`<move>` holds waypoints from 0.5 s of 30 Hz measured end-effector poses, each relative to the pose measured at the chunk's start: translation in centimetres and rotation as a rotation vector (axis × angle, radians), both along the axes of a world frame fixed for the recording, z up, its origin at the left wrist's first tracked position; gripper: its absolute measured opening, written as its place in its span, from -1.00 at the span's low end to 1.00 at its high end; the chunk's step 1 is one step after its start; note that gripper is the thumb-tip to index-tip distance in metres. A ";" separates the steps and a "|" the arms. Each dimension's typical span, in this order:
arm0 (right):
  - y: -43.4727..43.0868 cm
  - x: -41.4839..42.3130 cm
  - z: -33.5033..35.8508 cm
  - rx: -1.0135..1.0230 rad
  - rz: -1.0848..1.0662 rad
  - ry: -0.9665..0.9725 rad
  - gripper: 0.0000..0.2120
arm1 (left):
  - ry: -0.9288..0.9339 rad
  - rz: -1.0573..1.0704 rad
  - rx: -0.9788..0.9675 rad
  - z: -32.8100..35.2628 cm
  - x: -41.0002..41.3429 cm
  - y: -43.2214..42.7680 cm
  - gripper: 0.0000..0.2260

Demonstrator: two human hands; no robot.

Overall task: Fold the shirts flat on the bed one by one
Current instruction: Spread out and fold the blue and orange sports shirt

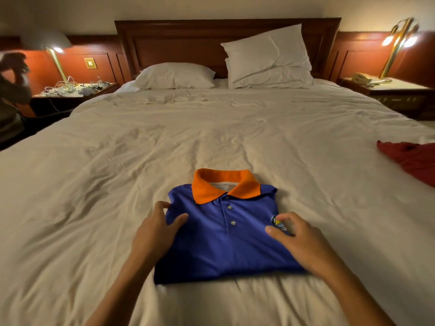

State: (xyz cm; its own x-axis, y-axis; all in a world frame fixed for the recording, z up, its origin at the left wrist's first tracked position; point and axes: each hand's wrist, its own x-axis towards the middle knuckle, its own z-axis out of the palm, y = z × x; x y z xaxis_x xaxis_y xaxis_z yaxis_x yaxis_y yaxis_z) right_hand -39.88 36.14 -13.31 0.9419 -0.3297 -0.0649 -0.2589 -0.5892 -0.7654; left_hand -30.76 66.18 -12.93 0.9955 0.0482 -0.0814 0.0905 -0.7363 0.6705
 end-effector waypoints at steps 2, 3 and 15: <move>1.3 -1.8 -0.2 -0.020 0.001 -0.101 -0.72 | -0.119 0.006 -0.012 -0.3 -2.1 -0.4 -0.59; 1.7 -2.5 -0.1 -0.047 -0.003 -0.134 -0.73 | -0.176 -0.002 0.000 -0.4 -2.9 -0.5 -0.60; 4.3 1.3 0.3 -0.512 0.220 0.049 -0.43 | -0.168 -0.242 0.441 0.8 -1.5 -3.5 -0.55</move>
